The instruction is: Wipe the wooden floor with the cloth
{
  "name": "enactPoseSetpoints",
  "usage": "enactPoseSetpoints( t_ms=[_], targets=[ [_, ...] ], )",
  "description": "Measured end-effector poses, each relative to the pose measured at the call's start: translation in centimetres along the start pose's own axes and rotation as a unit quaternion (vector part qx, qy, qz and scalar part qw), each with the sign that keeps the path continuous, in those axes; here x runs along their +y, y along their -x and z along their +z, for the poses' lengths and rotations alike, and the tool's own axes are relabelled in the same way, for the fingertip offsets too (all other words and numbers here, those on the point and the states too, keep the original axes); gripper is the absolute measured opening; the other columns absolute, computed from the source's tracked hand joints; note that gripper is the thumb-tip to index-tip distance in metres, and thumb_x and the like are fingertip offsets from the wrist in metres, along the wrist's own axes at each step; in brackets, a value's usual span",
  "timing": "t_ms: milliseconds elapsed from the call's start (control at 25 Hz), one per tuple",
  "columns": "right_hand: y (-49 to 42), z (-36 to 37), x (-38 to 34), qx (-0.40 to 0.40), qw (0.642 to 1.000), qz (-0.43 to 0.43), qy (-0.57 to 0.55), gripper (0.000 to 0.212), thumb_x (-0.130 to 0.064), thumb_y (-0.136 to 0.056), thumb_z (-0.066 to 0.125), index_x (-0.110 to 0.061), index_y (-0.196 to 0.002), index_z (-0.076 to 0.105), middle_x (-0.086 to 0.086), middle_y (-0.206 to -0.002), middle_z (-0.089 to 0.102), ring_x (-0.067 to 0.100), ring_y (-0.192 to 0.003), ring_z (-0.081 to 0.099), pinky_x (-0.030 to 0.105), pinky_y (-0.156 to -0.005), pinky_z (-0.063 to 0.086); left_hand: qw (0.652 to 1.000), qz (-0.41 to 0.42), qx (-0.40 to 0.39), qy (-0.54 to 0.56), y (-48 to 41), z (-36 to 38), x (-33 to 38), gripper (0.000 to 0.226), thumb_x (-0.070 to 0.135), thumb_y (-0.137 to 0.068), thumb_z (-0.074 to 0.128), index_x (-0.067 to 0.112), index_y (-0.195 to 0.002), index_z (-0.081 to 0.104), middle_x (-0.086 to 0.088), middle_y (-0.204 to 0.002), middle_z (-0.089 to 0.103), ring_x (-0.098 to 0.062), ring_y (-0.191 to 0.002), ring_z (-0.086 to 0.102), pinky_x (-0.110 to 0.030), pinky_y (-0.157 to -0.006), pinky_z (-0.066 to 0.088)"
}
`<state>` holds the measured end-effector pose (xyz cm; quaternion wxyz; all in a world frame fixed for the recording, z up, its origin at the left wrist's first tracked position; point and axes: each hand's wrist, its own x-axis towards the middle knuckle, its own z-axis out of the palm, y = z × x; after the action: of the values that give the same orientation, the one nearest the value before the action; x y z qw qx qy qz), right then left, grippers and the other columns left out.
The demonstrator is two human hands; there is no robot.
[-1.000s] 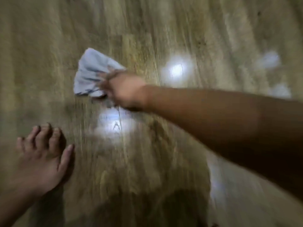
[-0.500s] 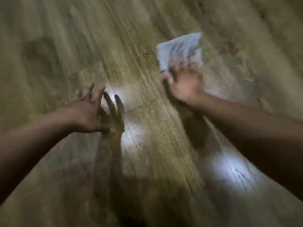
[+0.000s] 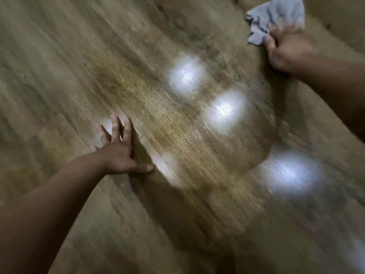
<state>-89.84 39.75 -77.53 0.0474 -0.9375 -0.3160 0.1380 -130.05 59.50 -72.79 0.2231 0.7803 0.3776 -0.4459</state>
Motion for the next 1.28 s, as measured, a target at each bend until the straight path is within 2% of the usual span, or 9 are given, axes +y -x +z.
enactPoseSetpoints(
  t_ms=[160, 320, 400, 560, 840, 960, 1080, 1200, 1280],
  targets=[
    [2.5, 1.5, -6.9, 0.013, 0.999, 0.037, -0.020, 0.063, -0.056, -0.102, 0.017, -0.026, -0.156, 0.022, 0.010, -0.165, 0.008, 0.036, -0.152, 0.000, 0.051, -0.121, 0.005, 0.996, -0.053, -0.029, -0.067, -0.2, -0.1, 1.4, 0.166, 0.049, -0.059, 0.092, 0.023, -0.124, -0.058, -0.009, -0.124, -0.071, -0.052, -0.130, -0.047, -0.074, -0.111, 0.009],
    [13.8, 7.2, -20.0, -0.127, 0.935, -0.331, 0.020, 0.062, -0.058, -0.101, 0.021, -0.031, -0.156, 0.021, 0.001, -0.166, 0.005, 0.029, -0.153, -0.004, 0.048, -0.121, -0.002, 0.994, -0.071, -0.042, -0.073, -0.3, 0.1, 1.1, 0.164, 0.050, -0.059, 0.092, 0.023, -0.118, -0.059, -0.007, -0.118, -0.074, -0.053, -0.127, -0.048, -0.074, -0.112, 0.010],
    [11.9, 6.6, -19.3, -0.167, 0.897, -0.408, 0.042, 0.064, -0.062, -0.099, 0.017, -0.034, -0.156, 0.018, -0.004, -0.166, 0.004, 0.024, -0.153, -0.006, 0.047, -0.123, -0.002, 0.992, -0.075, -0.063, -0.085, -0.6, 0.2, 1.0, 0.163, 0.053, -0.060, 0.090, 0.023, -0.115, -0.060, -0.009, -0.117, -0.074, -0.053, -0.126, -0.049, -0.074, -0.114, 0.008],
    [-1.8, 2.0, -9.0, -0.078, 0.984, -0.153, 0.054, 0.068, -0.063, -0.098, 0.020, -0.030, -0.157, 0.009, 0.004, -0.167, 0.000, 0.032, -0.152, -0.003, 0.050, -0.122, 0.000, 0.988, -0.094, -0.095, -0.073, -1.1, -0.5, 1.5, 0.167, 0.054, -0.059, 0.090, 0.021, -0.109, -0.065, -0.012, -0.112, -0.075, -0.053, -0.121, -0.052, -0.074, -0.113, 0.005],
    [-15.5, -3.5, -11.1, -0.055, 0.996, 0.066, -0.019, 0.111, -0.087, -0.075, -0.010, -0.019, -0.151, 0.035, 0.014, -0.161, 0.026, 0.037, -0.147, 0.024, 0.049, -0.120, 0.017, 0.991, -0.034, -0.119, -0.056, -1.1, -0.9, 0.2, 0.163, 0.053, -0.062, 0.089, 0.022, -0.111, -0.064, -0.013, -0.113, -0.075, -0.058, -0.115, -0.054, -0.081, -0.105, -0.001],
    [-9.7, 0.4, -17.3, -0.067, 0.996, -0.063, 0.011, 0.083, -0.074, -0.089, 0.004, -0.027, -0.156, 0.017, 0.007, -0.165, 0.006, 0.036, -0.152, 0.002, 0.055, -0.121, 0.002, 0.990, -0.020, -0.127, -0.060, -1.0, -1.3, 0.1, 0.161, 0.053, -0.063, 0.088, 0.024, -0.112, -0.063, -0.012, -0.112, -0.075, -0.058, -0.114, -0.054, -0.082, -0.106, -0.001],
    [11.0, 5.5, -23.4, -0.163, 0.930, -0.328, 0.006, 0.066, -0.055, -0.101, 0.020, -0.020, -0.158, 0.014, 0.007, -0.164, -0.001, 0.028, -0.148, -0.015, 0.050, -0.120, -0.008, 0.988, -0.039, -0.138, -0.065, -0.8, -1.4, 0.5, 0.159, 0.058, -0.064, 0.085, 0.017, -0.115, -0.059, -0.015, -0.109, -0.075, -0.060, -0.116, -0.052, -0.081, -0.105, 0.001],
    [15.9, 4.3, -14.9, -0.112, 0.902, -0.417, 0.004, 0.065, -0.067, -0.095, 0.014, -0.036, -0.136, 0.055, -0.002, -0.154, 0.041, 0.021, -0.149, 0.023, 0.043, -0.119, 0.027, 0.988, -0.041, -0.128, -0.073, -0.9, -1.1, 0.6, 0.161, 0.058, -0.062, 0.086, 0.019, -0.119, -0.060, -0.014, -0.109, -0.075, -0.060, -0.119, -0.051, -0.080, -0.107, 0.002],
    [9.0, 0.2, -5.9, -0.056, 0.973, -0.224, 0.018, 0.077, -0.075, -0.090, 0.003, -0.037, -0.109, 0.067, 0.006, -0.132, 0.062, 0.030, -0.127, 0.053, 0.036, -0.105, 0.041, 0.990, -0.033, -0.116, -0.070, -0.8, -1.0, 0.7, 0.164, 0.055, -0.060, 0.089, 0.024, -0.117, -0.062, -0.012, -0.112, -0.075, -0.057, -0.119, -0.052, -0.079, -0.107, 0.004]
  ],
)
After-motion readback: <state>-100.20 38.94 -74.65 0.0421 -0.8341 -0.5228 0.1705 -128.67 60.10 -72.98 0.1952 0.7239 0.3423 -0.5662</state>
